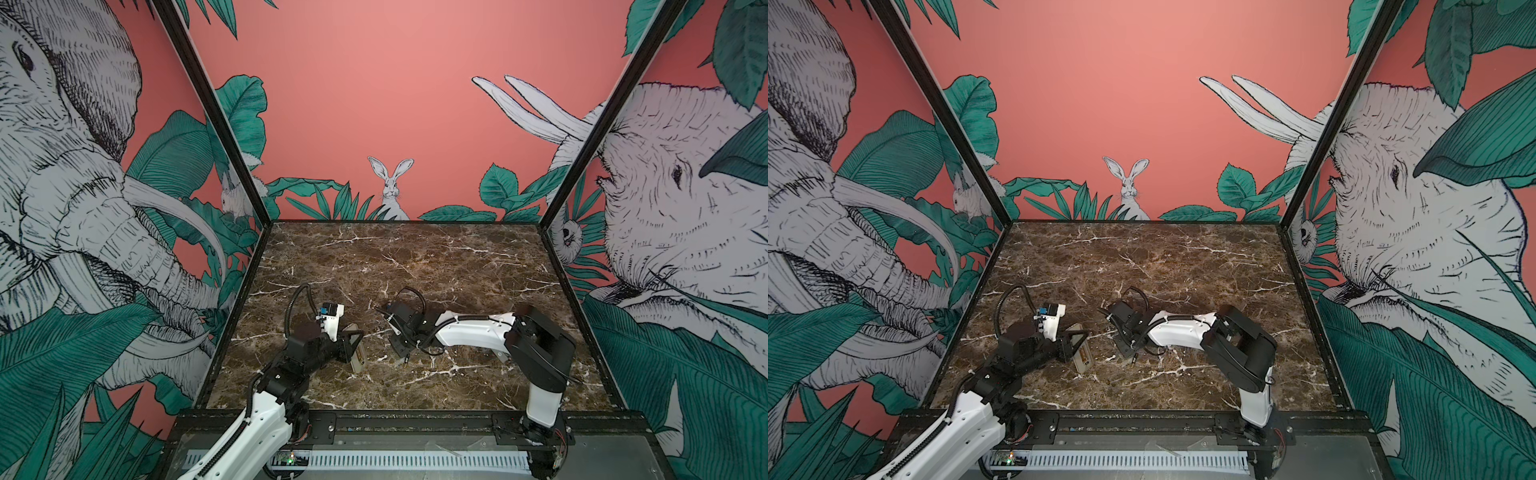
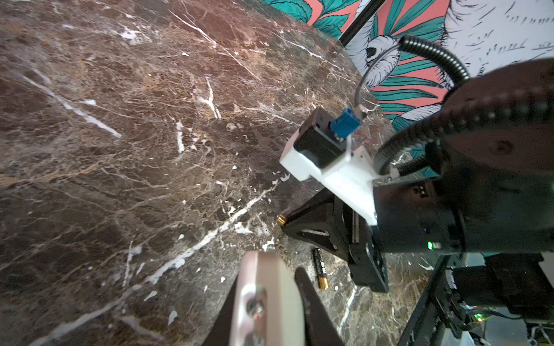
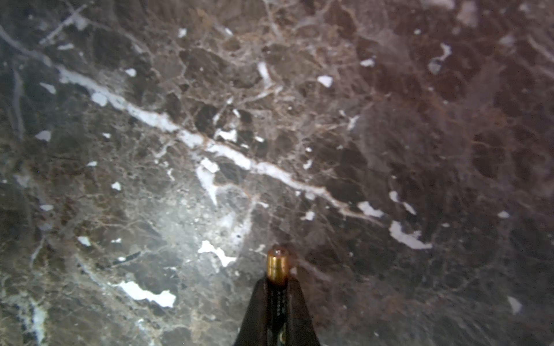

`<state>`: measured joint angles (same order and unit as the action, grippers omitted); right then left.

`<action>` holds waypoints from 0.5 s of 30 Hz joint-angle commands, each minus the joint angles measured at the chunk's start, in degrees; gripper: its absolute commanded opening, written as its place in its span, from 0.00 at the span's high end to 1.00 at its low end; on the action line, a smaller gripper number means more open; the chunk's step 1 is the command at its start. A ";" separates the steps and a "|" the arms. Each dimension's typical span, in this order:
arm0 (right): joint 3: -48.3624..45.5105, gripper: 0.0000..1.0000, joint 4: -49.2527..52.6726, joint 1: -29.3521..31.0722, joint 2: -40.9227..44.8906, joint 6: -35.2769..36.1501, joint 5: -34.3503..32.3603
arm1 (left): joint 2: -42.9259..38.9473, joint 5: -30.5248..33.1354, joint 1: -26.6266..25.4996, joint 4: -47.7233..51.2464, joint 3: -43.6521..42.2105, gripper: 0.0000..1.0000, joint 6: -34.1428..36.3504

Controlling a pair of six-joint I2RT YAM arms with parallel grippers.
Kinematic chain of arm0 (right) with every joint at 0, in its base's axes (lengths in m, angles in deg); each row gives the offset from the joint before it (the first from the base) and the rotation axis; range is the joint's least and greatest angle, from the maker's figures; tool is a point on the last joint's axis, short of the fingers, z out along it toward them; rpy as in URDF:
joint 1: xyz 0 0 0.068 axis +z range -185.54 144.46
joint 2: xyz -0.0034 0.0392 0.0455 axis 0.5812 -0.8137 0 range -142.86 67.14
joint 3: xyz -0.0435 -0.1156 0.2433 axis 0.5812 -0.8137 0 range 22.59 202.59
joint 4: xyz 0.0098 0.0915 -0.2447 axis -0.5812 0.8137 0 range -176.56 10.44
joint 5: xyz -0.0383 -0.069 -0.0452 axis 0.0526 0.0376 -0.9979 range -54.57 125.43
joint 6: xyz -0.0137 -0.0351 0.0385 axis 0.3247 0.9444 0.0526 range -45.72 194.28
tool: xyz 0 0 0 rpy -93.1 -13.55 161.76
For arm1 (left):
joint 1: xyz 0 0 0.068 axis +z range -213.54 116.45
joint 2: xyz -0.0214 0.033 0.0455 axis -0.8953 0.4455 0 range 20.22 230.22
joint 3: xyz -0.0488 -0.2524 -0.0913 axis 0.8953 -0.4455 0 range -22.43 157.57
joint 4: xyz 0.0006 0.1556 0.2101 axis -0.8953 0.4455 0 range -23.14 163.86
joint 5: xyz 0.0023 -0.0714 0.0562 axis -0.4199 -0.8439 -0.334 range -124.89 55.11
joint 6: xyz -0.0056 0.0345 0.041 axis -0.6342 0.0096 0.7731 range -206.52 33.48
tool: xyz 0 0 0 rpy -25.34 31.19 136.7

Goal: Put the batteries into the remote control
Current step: 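Close the right gripper on the nearer AA battery and lift it, then carry the held battery with the right gripper toward the open remote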

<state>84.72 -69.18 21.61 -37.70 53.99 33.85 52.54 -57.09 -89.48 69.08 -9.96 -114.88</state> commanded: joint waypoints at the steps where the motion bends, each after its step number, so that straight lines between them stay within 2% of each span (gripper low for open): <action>1: -3.76 1.00 3.21 -1.08 5.69 1.40 -2.19 | 0.62 -3.92 0.27 -5.76 -1.37 1.00 -1.49; 8: -10.71 1.00 6.59 -0.65 18.92 -2.01 -5.17 | 4.69 -8.82 0.14 -6.90 1.33 1.00 0.89; 11: -14.51 1.00 6.54 -0.40 23.65 -4.28 -3.70 | 6.40 -10.93 0.18 -12.09 0.56 1.00 -1.38; 15: -17.26 1.00 8.65 1.08 26.01 -7.04 -4.95 | 9.12 -11.82 -0.15 -17.36 0.66 1.00 -3.02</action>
<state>69.18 -63.36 21.65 -12.45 50.07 30.24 60.67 -66.62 -89.48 58.52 -10.42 -116.38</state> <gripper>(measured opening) 0.085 0.244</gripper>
